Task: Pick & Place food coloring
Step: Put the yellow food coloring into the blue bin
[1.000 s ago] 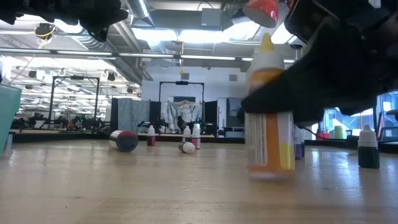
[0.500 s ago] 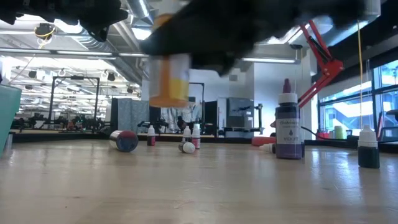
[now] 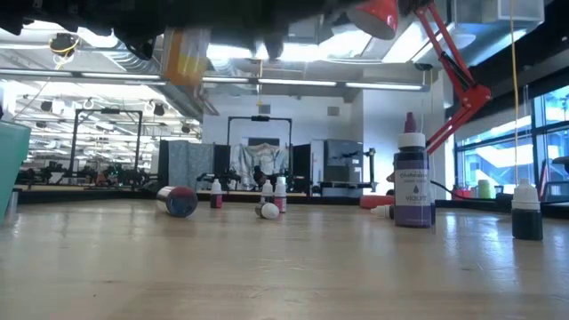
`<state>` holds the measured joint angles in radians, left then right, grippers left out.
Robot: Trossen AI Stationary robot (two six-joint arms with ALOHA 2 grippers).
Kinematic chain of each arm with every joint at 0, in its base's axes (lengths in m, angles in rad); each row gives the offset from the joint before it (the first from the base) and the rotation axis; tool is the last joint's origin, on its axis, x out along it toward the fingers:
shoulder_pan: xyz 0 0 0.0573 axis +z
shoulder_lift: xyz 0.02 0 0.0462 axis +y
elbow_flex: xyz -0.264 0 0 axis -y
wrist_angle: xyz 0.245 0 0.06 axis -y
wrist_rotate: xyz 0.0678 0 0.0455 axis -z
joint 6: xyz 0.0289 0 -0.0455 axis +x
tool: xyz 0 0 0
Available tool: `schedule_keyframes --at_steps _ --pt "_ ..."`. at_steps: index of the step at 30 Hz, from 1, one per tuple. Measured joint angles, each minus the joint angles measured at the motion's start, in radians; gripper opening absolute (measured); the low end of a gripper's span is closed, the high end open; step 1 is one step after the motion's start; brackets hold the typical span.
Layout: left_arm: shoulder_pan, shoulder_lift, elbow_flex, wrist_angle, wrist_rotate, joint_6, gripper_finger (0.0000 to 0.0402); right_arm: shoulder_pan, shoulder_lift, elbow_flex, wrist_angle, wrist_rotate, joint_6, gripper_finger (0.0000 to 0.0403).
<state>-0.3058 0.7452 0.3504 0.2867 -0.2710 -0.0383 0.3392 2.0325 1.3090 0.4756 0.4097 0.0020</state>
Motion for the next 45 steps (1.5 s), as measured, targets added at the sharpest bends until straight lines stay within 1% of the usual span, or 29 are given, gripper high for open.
schedule_keyframes --at_steps 3,6,11,17,21,25,28,45 --pt "0.0 0.0 0.0 0.0 0.0 0.0 0.0118 -0.019 0.061 0.0 0.061 -0.029 0.039 0.0126" --pt "0.0 0.0 0.0 0.0 0.0 0.0 0.012 -0.031 0.135 0.0 0.152 -0.045 0.046 0.0126" --pt "0.0 0.0 0.0 0.0 0.0 0.0 0.0119 -0.042 0.208 0.0 0.189 -0.049 0.101 0.0126" --pt "0.0 0.0 0.0 0.0 0.0 0.0 0.0117 -0.043 0.225 0.0 0.153 -0.049 0.126 0.0126" --pt "0.0 0.0 0.0 0.0 0.0 0.0 0.0119 -0.042 0.225 0.0 0.082 -0.048 0.159 0.0126" --pt "0.0 0.0 0.0 0.0 0.0 0.0 0.012 -0.043 0.225 0.0 0.058 -0.009 0.15 0.0126" --pt "0.0 0.0 0.0 0.0 0.0 0.0 0.0119 -0.043 0.225 0.0 0.066 -0.001 0.15 0.0128" --pt "0.0 0.0 0.0 0.0 0.0 0.0 0.0117 -0.042 0.224 0.0 0.049 -0.002 0.151 0.0184"
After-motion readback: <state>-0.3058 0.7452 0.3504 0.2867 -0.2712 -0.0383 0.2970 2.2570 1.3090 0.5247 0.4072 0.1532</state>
